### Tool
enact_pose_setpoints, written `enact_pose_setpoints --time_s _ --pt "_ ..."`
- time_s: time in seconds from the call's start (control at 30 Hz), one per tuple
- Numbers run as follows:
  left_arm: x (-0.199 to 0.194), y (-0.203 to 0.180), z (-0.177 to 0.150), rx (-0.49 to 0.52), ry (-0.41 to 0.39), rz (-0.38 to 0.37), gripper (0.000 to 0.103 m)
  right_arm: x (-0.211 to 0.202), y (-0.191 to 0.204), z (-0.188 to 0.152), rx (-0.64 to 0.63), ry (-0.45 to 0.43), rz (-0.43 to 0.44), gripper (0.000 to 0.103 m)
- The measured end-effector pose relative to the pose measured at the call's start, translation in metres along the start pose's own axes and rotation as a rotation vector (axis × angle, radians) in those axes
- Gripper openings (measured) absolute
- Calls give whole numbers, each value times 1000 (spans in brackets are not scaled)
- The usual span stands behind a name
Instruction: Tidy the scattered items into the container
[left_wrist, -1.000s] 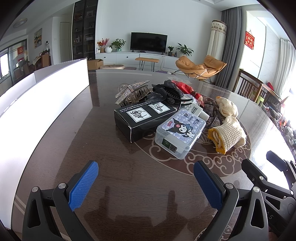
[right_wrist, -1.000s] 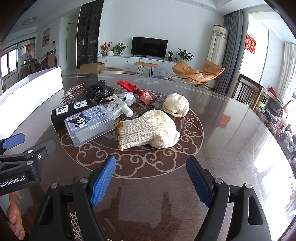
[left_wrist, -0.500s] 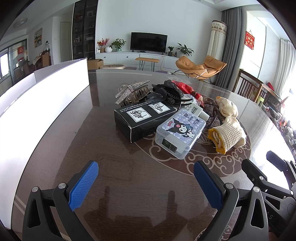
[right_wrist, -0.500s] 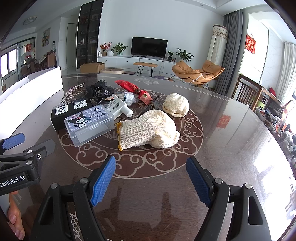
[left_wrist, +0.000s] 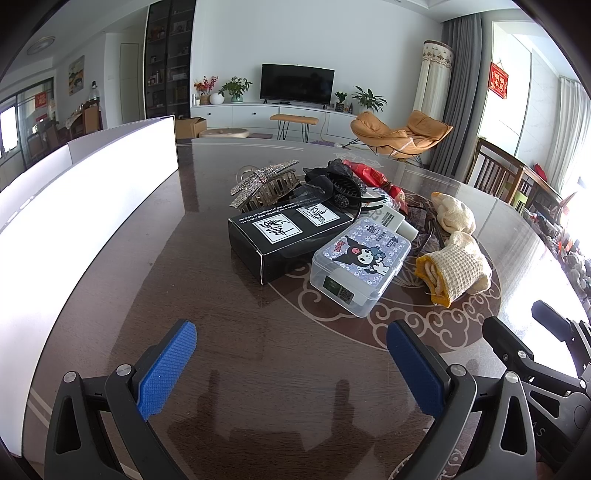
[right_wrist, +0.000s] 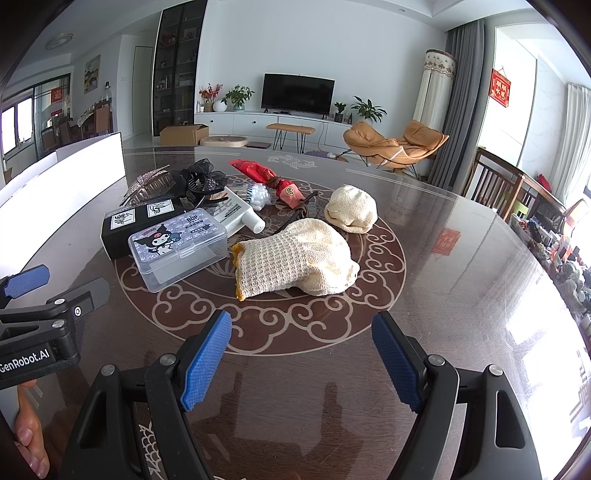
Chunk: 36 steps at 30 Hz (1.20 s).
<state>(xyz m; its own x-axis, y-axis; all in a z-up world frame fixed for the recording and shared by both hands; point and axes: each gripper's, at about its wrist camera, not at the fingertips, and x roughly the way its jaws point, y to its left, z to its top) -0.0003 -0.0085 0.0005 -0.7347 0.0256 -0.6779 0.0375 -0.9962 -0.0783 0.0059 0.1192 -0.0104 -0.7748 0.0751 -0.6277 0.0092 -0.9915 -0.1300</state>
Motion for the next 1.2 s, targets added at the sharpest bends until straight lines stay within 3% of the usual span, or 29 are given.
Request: enact_pose_setpoints --time_s 1.2 --pt "0 0 0 -1 0 -2 103 0 -3 1 -5 4 -2 80"
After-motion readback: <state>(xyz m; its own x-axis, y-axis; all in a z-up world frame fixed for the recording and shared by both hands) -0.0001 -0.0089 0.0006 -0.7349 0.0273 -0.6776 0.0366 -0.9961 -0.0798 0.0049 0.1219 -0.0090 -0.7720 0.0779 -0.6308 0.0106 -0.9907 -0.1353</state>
